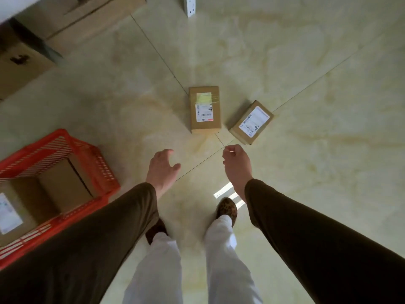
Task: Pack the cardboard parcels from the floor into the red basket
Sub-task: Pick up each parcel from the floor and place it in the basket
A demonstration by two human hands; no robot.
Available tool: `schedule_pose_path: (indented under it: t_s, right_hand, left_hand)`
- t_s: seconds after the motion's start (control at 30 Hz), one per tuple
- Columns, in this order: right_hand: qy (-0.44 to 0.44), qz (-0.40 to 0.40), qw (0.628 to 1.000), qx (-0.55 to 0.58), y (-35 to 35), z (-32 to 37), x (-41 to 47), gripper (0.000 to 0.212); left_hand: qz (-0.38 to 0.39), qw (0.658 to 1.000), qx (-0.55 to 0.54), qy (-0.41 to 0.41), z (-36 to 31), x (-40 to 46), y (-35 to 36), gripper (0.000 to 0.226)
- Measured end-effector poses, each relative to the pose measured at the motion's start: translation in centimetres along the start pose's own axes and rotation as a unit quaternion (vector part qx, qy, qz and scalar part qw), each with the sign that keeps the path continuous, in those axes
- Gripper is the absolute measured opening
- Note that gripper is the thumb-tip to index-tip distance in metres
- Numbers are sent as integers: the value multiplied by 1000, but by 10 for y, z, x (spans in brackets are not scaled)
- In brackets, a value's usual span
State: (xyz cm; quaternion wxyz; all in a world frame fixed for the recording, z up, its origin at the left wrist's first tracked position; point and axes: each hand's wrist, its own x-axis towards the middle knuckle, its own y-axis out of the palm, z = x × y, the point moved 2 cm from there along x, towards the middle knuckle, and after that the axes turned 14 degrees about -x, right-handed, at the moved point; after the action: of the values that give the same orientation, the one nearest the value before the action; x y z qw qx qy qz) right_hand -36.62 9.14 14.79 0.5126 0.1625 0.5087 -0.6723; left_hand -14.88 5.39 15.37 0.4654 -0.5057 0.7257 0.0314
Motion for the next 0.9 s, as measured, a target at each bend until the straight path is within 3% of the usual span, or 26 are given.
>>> schedule_pose_path:
  t_s: [0.27,0.5,0.63,0.9]
  right_hand:
    - [-5,5,1000,-11,-25,29,80,16]
    - [8,84,996,6,2,69,159,29]
    - [10,103,994,-27,13,74,199,52]
    - [31,135,990,-38,46,60,278,58]
  left_hand:
    - [-17,997,-76,-16,-38,56,31,55]
    - [-36,984,-162,-61,-48,141,32,62]
    - [-34,980,-180,-85,-44,184,43,63]
    - [-38,965,-235,-111,-37,265,79,61]
